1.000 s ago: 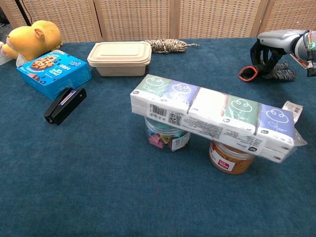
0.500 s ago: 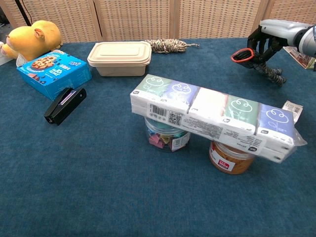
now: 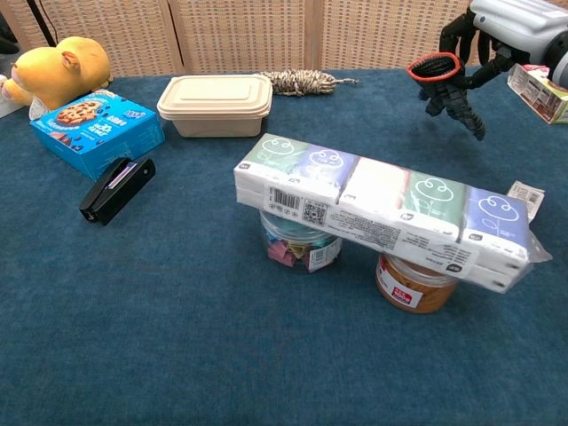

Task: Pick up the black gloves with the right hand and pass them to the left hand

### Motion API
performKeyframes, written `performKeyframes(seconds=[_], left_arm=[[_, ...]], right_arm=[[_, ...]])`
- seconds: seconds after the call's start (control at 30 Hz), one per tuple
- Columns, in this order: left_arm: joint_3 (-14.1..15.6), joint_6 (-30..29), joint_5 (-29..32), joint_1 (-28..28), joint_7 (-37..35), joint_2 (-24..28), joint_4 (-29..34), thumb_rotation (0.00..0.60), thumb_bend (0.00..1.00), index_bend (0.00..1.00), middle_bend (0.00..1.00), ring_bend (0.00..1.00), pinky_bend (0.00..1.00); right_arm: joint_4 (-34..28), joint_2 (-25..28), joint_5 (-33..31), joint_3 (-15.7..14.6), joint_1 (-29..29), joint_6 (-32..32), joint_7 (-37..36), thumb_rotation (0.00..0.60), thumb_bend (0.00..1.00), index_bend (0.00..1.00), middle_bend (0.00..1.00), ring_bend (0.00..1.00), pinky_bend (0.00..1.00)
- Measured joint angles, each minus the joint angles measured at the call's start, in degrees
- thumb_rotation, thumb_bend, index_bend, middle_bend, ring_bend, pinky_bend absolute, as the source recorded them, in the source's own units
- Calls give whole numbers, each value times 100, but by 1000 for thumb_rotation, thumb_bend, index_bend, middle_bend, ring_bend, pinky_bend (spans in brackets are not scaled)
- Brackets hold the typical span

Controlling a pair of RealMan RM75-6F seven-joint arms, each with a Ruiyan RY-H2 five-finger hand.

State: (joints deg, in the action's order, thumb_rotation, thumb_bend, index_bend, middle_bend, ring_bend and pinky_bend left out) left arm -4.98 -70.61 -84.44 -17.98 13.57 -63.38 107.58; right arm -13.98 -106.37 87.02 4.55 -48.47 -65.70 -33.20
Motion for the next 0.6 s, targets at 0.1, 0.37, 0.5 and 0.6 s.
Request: performKeyframes(seconds=[0.1, 0.37, 0.5, 0.6], left_arm=[[-111, 246, 26, -234, 98, 196, 369, 600, 30, 0, 0, 0, 0], [-393, 1046, 473, -897, 297, 612, 1208, 600, 29, 0, 0, 0, 0], [-510, 1336, 867, -1195, 565, 703, 1447, 600, 29, 0, 0, 0, 0], [-607, 1608, 1295, -1483, 743, 752, 1534, 600, 30, 0, 0, 0, 0]], right_arm=[[-290, 50, 77, -22, 80, -555, 542, 600, 476, 584, 527, 498, 547], [-1454, 302, 271, -36, 184, -1387, 1984, 600, 486, 586, 530, 500, 548], [-2407, 547, 230, 82, 176, -1410, 2800, 600, 498, 585, 529, 500, 548], [-3062, 707, 106, 216, 169, -1324, 3378, 600, 500, 586, 530, 500, 548]])
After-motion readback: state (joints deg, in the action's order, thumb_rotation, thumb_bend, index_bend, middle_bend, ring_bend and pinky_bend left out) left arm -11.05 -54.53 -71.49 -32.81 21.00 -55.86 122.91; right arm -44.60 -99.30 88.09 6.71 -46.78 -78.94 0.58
